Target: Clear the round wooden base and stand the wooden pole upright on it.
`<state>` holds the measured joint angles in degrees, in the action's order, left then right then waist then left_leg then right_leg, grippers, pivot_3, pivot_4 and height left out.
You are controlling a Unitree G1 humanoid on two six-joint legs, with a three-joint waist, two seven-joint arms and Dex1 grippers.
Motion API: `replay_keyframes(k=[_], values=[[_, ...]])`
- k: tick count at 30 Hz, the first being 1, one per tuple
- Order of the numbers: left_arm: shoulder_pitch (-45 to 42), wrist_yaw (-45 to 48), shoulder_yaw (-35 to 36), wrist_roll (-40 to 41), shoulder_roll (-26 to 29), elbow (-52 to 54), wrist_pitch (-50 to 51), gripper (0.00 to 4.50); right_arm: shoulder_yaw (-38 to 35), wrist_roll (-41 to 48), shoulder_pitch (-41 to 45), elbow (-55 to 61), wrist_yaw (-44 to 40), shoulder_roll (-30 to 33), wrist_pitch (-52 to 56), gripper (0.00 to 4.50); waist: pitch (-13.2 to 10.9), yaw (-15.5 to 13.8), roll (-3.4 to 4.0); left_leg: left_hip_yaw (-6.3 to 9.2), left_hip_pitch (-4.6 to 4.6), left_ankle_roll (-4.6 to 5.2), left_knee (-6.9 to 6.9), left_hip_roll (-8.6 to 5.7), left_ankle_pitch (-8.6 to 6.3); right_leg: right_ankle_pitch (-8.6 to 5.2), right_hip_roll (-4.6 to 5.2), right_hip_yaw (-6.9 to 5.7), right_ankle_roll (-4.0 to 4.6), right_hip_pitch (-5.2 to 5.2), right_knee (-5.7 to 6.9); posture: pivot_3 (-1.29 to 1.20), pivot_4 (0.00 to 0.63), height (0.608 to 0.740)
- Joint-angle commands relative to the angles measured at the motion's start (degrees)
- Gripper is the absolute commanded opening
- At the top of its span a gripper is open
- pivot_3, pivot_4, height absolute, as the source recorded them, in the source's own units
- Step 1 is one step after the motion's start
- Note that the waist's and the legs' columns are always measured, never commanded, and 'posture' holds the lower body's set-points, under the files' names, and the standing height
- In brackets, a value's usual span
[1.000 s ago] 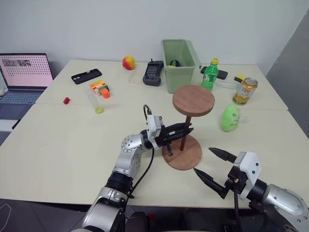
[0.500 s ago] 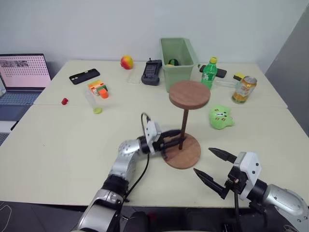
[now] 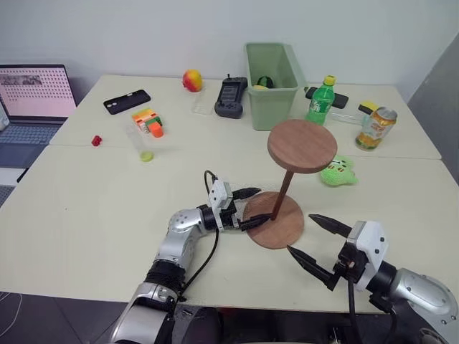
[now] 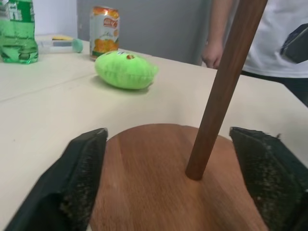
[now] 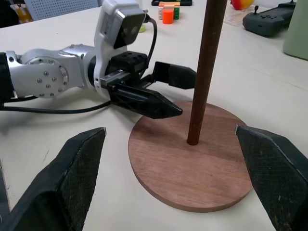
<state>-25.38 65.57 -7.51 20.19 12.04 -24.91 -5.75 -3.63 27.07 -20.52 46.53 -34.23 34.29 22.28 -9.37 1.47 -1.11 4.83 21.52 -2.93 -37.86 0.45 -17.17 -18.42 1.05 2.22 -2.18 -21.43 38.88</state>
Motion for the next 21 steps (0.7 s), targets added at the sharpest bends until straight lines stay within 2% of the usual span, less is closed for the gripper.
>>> replay_keyframes(k=[1, 5, 11, 15, 18, 21], values=[[0.94, 2.66, 1.33, 3.14, 3.29, 8.2, 4.28, 4.45, -2.8, 1.52, -0.2, 0.11, -1.62, 0.91, -0.6, 4.5, -0.01, 0.03, 0.01, -0.01, 0.0, 0.0, 0.0, 0.0, 0.0, 0.0, 0.0, 0.0, 0.0, 0.0, 0.0, 0.0, 0.15, 0.74], [3.01, 4.94, 2.52, 5.39, 8.78, 15.5, 9.15, 4.45, -5.58, 3.03, -1.28, -0.11, -3.34, 2.16, -0.9, 4.5, -0.02, 0.02, 0.03, -0.01, 0.0, -0.01, 0.01, 0.03, 0.0, 0.0, 0.0, 0.02, 0.0, 0.0, -0.01, 0.0, 0.15, 0.74], [3.87, 7.11, 7.03, 8.59, 22.24, 23.64, 19.71, 4.45, -12.18, 7.29, -2.06, -2.79, -9.54, 6.3, -0.01, 4.5, -0.16, 0.04, 0.1, -0.01, -0.03, 0.0, 0.0, 0.06, 0.0, 0.0, 0.01, 0.02, 0.01, 0.01, 0.03, 0.0, 0.15, 0.74], [3.77, 3.66, 7.27, 3.24, 30.21, 27.92, 23.28, 4.45, -15.11, 10.47, 0.9, -6.69, -12.88, 9.93, 2.16, 4.5, -0.5, 0.07, 0.12, -0.05, -0.08, 0.01, 0.0, 0.04, -0.01, 0.0, 0.0, 0.06, 0.02, 0.04, 0.04, 0.0, 0.15, 0.74], [5.33, 1.32, 10.99, 4.77, 34.39, 31.91, 27.62, 4.45, -16.28, 11.29, 3.46, -10.35, -15.08, 12.16, 2.89, 4.5, -0.63, 0.03, 0.13, -0.05, -0.07, 0.01, 0.02, 0.05, -0.01, 0.0, 0.01, 0.07, 0.02, 0.03, 0.01, 0.0, 0.15, 0.74], [6.32, -1.08, 13.26, 5.37, 35.82, 33.39, 30.25, 4.45, -16.07, 11.51, 4.72, -12.27, -16.29, 12.82, 3.09, 4.5, -0.84, 0.02, 0.08, -0.05, -0.02, 0.02, 0.01, 0.06, -0.01, 0.0, 0.02, 0.05, 0.02, 0.0, 0.02, 0.0, 0.15, 0.74]])
